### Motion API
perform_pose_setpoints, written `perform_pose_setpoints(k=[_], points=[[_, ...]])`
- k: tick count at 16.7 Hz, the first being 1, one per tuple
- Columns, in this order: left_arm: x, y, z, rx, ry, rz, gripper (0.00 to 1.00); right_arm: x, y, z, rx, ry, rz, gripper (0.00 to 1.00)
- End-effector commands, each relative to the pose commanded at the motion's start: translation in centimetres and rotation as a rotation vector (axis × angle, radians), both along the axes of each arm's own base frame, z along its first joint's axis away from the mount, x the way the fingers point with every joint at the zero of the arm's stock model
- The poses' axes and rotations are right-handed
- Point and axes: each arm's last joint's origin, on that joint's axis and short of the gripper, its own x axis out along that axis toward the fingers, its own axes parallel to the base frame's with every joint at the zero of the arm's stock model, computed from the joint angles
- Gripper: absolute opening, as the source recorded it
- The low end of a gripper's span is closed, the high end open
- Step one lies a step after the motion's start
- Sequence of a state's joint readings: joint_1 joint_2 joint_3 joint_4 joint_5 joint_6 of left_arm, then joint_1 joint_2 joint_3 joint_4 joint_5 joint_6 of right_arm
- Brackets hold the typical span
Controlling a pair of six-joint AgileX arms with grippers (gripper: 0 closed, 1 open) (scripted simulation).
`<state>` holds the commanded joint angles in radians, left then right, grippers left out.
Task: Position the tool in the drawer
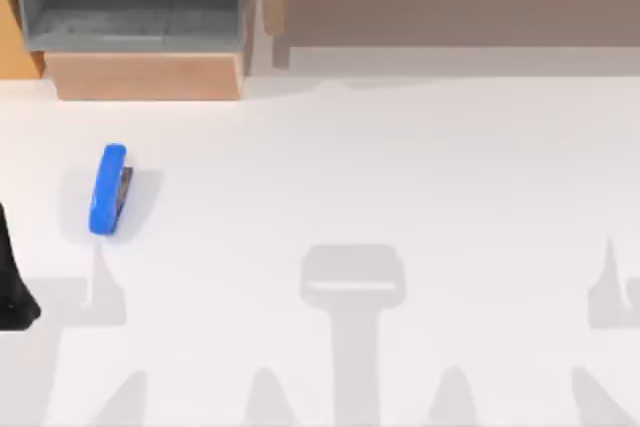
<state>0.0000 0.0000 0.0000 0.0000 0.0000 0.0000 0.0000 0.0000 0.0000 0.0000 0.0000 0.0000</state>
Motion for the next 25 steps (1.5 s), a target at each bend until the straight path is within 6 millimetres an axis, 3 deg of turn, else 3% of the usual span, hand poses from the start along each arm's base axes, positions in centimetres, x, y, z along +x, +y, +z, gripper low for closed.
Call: perform_pose_setpoints(k=[6,9,12,16,19,22,25], points=[[0.4,0.0,1.1,0.062,0.008,-0.024,1.0,0.0,0.0,0.0,0.0,0.0,0.0,1.0],[1.5,0.1,3.1,0.171,0.013,-0.046,1.0,0.0,0.0,0.0,0.0,0.0,0.0,1.0],[3.9,0.6,5.6,0.323,0.013,-0.061,1.0,0.0,0.0,0.0,0.0,0.0,0.0,1.0],[9.2,2.1,8.3,0.572,0.006,-0.065,1.0,0.0,0.0,0.0,0.0,0.0,0.0,1.0],[14.5,4.2,8.8,0.778,-0.001,-0.06,1.0,0.0,0.0,0.0,0.0,0.0,0.0,1.0],[19.9,7.1,7.3,0.985,-0.005,-0.051,1.0,0.0,0.0,0.0,0.0,0.0,0.0,1.0],[24.5,10.3,4.1,1.18,-0.007,-0.042,1.0,0.0,0.0,0.0,0.0,0.0,0.0,1.0]])
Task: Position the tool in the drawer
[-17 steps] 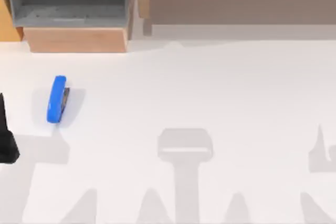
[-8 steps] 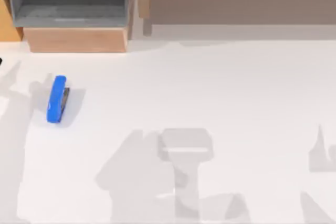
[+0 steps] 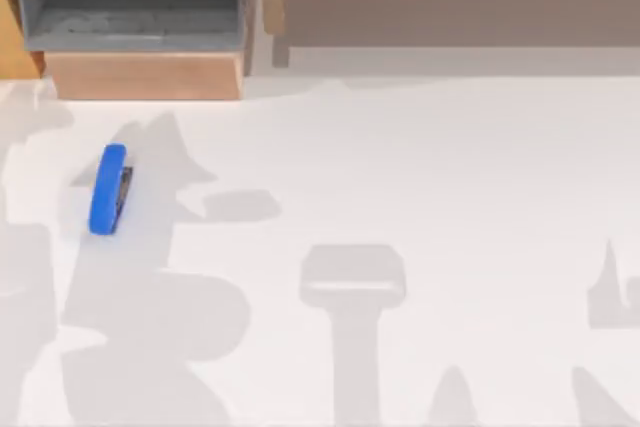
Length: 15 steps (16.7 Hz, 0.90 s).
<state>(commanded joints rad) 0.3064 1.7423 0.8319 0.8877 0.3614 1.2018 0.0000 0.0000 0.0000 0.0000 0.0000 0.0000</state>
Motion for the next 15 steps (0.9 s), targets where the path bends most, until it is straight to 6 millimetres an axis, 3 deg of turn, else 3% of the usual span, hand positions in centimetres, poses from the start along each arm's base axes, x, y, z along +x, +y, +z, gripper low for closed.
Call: perform_pose_setpoints(k=[4,8,15], points=[[3.9,3.9,-5.4,0.219,-0.013,0.007,1.0,0.0,0.0,0.0,0.0,0.0,0.0,1.0],[5.4,6.4,-9.6,0.36,-0.024,0.012,1.0,0.0,0.0,0.0,0.0,0.0,0.0,1.0],[5.7,6.6,-10.6,0.388,-0.023,0.009,1.0,0.0,0.0,0.0,0.0,0.0,0.0,1.0]])
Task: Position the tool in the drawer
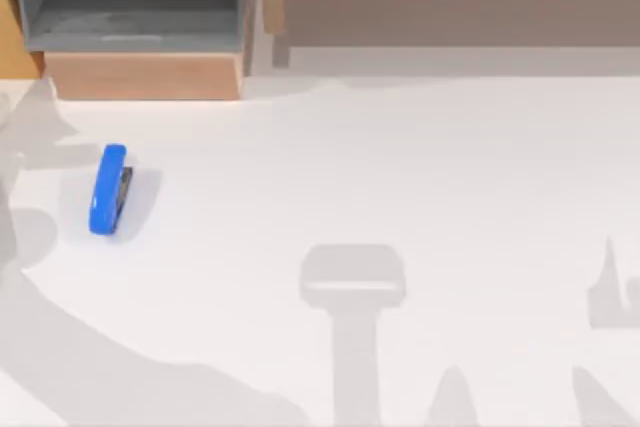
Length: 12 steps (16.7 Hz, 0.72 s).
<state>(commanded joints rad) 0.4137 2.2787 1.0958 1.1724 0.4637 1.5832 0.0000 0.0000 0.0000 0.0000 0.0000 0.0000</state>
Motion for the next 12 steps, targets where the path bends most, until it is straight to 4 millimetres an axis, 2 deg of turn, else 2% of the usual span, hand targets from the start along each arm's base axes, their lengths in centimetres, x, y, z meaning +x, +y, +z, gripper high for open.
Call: perform_pose_setpoints(k=[7,11,12], points=[[2.3,0.2,0.0,0.003,-0.004,0.004,1.0,0.0,0.0,0.0,0.0,0.0,0.0,1.0],[2.5,0.2,0.0,0.003,-0.004,0.004,1.0,0.0,0.0,0.0,0.0,0.0,0.0,1.0],[2.5,0.2,0.0,0.003,-0.004,0.004,0.92,0.0,0.0,0.0,0.0,0.0,0.0,1.0]])
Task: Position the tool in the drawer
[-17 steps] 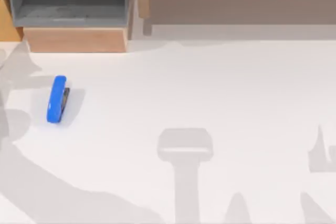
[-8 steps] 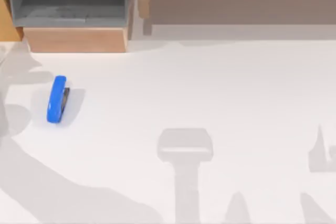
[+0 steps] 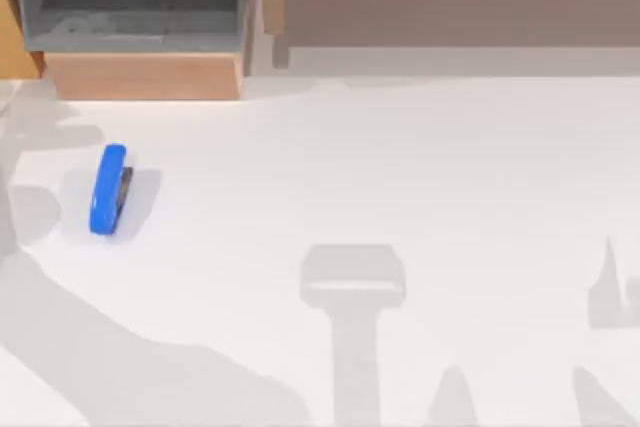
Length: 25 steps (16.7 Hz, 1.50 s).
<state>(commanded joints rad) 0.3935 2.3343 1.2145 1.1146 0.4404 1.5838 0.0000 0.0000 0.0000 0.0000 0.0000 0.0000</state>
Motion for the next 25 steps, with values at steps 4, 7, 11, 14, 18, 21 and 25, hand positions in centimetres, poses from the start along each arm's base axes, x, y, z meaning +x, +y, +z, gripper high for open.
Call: perform_pose_setpoints(k=[4,7,11,14,18,21,25], points=[[0.0,0.0,0.0,0.0,0.0,0.0,0.62,0.0,0.0,0.0,0.0,0.0,0.0,1.0],[0.0,0.0,0.0,0.0,0.0,0.0,0.4,0.0,0.0,0.0,0.0,0.0,0.0,1.0],[0.0,0.0,0.0,0.0,0.0,0.0,0.1,0.0,0.0,0.0,0.0,0.0,0.0,1.0],[0.0,0.0,0.0,0.0,0.0,0.0,0.0,0.0,0.0,0.0,0.0,0.0,0.0,1.0],[0.0,0.0,0.0,0.0,0.0,0.0,0.0,0.0,0.0,0.0,0.0,0.0,0.0,1.0],[-0.1,0.1,-0.5,-0.013,0.018,0.003,0.0,0.0,0.0,0.0,0.0,0.0,0.0,1.0],[-1.6,0.1,-0.2,-0.007,0.006,-0.006,0.0,0.0,0.0,0.0,0.0,0.0,0.0,1.0]])
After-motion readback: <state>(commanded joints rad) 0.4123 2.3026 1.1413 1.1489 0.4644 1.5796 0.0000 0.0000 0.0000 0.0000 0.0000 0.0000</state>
